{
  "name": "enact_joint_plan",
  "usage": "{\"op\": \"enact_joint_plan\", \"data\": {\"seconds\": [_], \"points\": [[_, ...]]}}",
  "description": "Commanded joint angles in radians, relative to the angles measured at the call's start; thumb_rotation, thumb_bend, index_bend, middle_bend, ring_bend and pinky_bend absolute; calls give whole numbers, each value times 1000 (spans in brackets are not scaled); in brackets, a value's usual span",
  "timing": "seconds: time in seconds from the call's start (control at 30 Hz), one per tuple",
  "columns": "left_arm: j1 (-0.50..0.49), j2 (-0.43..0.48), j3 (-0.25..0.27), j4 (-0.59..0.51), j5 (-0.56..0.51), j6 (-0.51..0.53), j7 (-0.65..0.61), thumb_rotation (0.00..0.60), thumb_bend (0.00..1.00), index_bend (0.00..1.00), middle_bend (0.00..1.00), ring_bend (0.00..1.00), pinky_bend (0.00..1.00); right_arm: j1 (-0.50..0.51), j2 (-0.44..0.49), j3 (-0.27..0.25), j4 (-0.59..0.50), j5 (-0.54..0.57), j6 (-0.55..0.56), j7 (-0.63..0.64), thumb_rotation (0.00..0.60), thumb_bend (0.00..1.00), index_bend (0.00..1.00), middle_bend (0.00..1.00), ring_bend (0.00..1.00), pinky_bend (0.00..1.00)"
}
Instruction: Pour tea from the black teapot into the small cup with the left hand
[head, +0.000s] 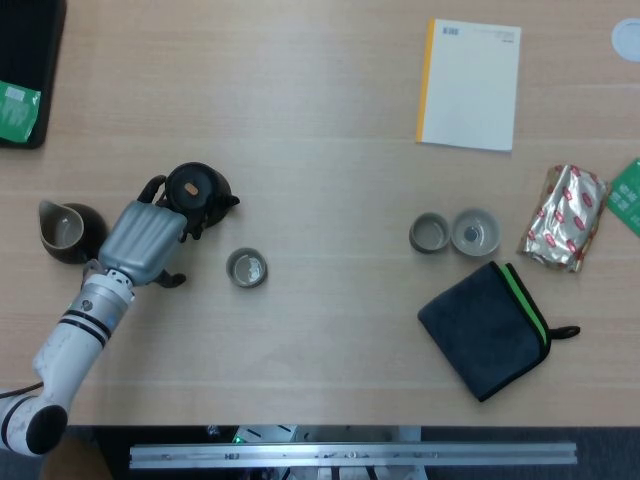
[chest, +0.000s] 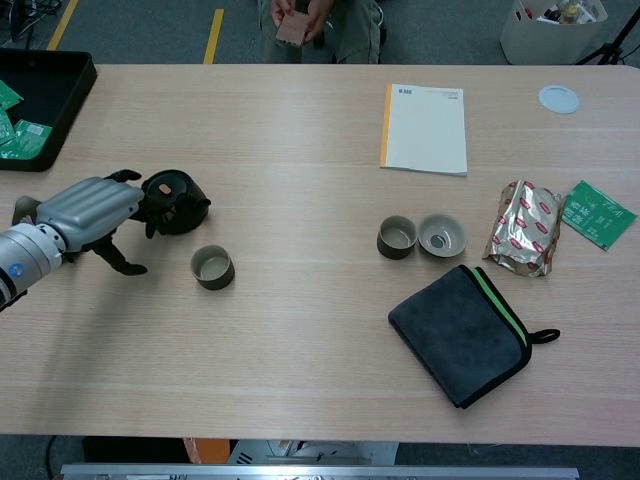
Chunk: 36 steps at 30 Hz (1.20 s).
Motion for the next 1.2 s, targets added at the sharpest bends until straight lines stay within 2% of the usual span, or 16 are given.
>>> {"op": "enact_joint_plan", "data": {"seconds": [0.03, 0.43, 0.53, 0.6, 0.63, 0.7, 0.77, 0.87, 1.0, 1.2], "points": [[-2, -2, -2, 3, -1, -3, -3, 600, 127, 452, 507, 376, 56, -1, 1, 1, -1, 0, 2, -1, 600, 51, 328, 324, 203, 240], [-18, -3, -10, 15, -3, -23, -15, 600, 127, 644, 700, 535, 56, -1, 2, 6, -4, 4, 3, -2, 600, 52, 328, 324, 203, 240], [-20, 1, -15, 13, -3, -20, -19, 584, 127, 699, 758, 588, 56, 1, 2, 6, -4, 4, 1, -3, 600, 52, 328, 324, 203, 240], [-21, 5, -18, 10, -3, -18, -22, 541, 127, 717, 776, 605, 56, 2, 1, 7, -5, 4, -1, -4, 600, 52, 328, 324, 203, 240], [-22, 8, -22, 9, -5, -16, -26, 498, 127, 723, 781, 610, 56, 3, 1, 7, -6, 4, -2, -4, 600, 52, 328, 324, 203, 240], [-22, 13, -27, 6, -9, -15, -33, 395, 128, 732, 785, 615, 56, 4, 0, 8, -6, 4, -3, -5, 600, 52, 328, 324, 203, 240], [-21, 20, -35, 2, -14, -12, -51, 255, 126, 749, 791, 621, 56, 5, 0, 8, -6, 4, -3, -6, 600, 52, 328, 324, 203, 240], [-19, 27, -45, -2, -16, -8, -79, 128, 109, 772, 807, 633, 56, 6, -1, 9, -7, 3, -3, -8, 600, 52, 328, 324, 203, 240], [-16, 35, -53, -2, -14, -4, -110, 84, 97, 792, 820, 647, 55, 6, -1, 9, -10, 3, -2, -11, 600, 52, 328, 324, 203, 240], [-2, 49, -76, -10, -22, 10, -195, 86, 96, 824, 854, 673, 56, 6, 1, 9, -19, 0, 0, -19, 600, 52, 328, 324, 203, 240]]}}
